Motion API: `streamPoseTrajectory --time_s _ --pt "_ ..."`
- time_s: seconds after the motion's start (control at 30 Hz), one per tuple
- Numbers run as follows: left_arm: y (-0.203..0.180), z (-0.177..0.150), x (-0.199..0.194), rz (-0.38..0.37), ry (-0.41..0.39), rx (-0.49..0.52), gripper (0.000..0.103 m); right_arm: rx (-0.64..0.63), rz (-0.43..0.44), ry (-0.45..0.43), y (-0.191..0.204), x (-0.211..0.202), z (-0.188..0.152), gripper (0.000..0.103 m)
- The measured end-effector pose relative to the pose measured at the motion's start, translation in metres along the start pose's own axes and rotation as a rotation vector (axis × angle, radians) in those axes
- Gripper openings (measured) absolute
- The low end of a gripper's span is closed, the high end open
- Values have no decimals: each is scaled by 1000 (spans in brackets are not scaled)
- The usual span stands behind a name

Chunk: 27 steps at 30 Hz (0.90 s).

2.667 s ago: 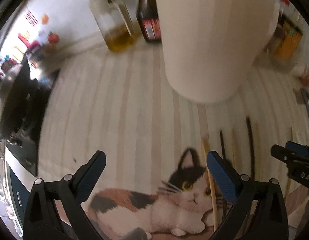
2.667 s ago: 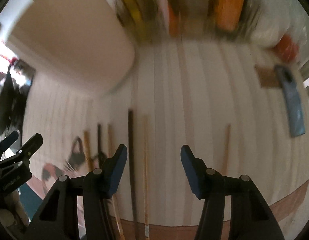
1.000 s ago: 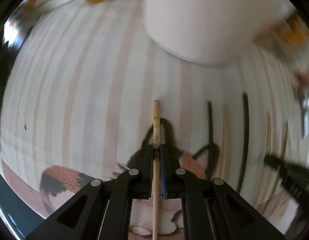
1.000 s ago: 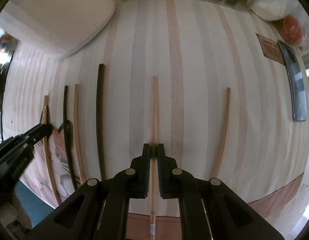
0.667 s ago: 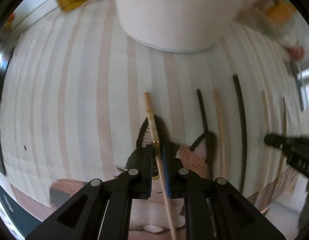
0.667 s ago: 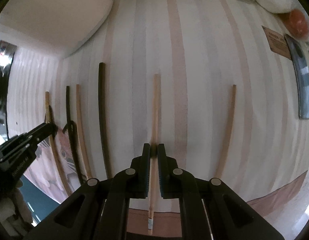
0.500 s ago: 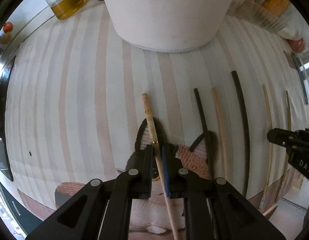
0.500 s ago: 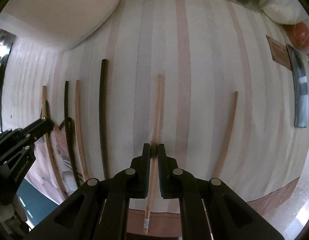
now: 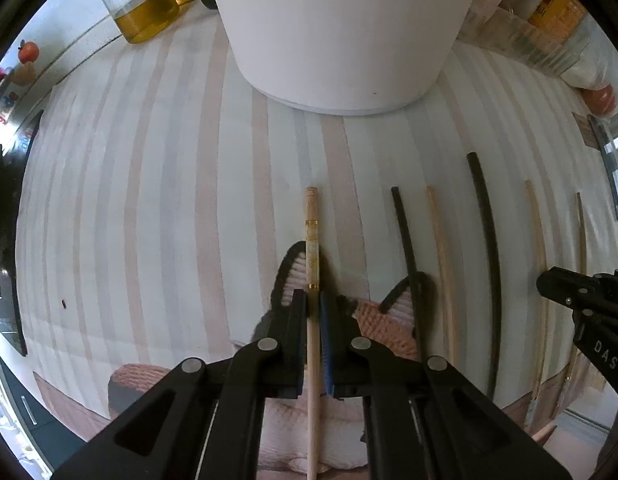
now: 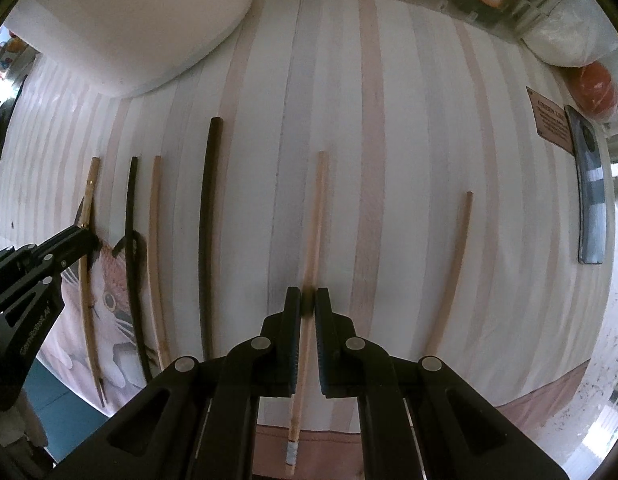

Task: Organize utensils
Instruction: 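Lift the light chopsticks with both tools toward the wooden holder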

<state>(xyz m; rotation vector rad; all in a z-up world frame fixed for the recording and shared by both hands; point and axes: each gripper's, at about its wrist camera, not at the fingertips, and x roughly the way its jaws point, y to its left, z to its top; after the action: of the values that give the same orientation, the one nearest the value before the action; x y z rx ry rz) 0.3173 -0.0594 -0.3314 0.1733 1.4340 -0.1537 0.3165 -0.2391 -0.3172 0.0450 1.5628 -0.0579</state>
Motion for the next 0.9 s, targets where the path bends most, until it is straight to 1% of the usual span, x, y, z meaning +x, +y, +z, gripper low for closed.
streamPoseTrajectory --time_s 0.1,0.13,0.2,0.37,0.53,0.6,0.63,0.77,0.9 --pt "3 -3 -12 -5 -16 6 4 -4 18 -17 -3 -1 -4 7" --pt "4 -2 -17 -6 -23 6 4 1 36 -25 -3 -3 -8 7" --pt "7 -4 -30 -6 -51 1 4 -8 47 -56 -5 -13 -16 7" --pt "15 -7 -73 -37 -134 -22 4 -13 89 -173 -1 -50 -31 7" --pt "25 -8 -111 -60 -221 -41 4 -11 125 -274 2 -83 -37 7" --pt "27 -7 -128 -70 -258 -46 4 -10 139 -311 2 -99 -37 7" --pt "29 -7 -138 -76 -280 -49 4 -10 144 -323 -1 -105 -30 7" --pt "32 -1 -160 -92 -336 -61 4 -3 179 -404 3 -137 -25 7" --pt "40 6 -186 -116 -406 -85 4 -1 204 -473 2 -170 -9 7"
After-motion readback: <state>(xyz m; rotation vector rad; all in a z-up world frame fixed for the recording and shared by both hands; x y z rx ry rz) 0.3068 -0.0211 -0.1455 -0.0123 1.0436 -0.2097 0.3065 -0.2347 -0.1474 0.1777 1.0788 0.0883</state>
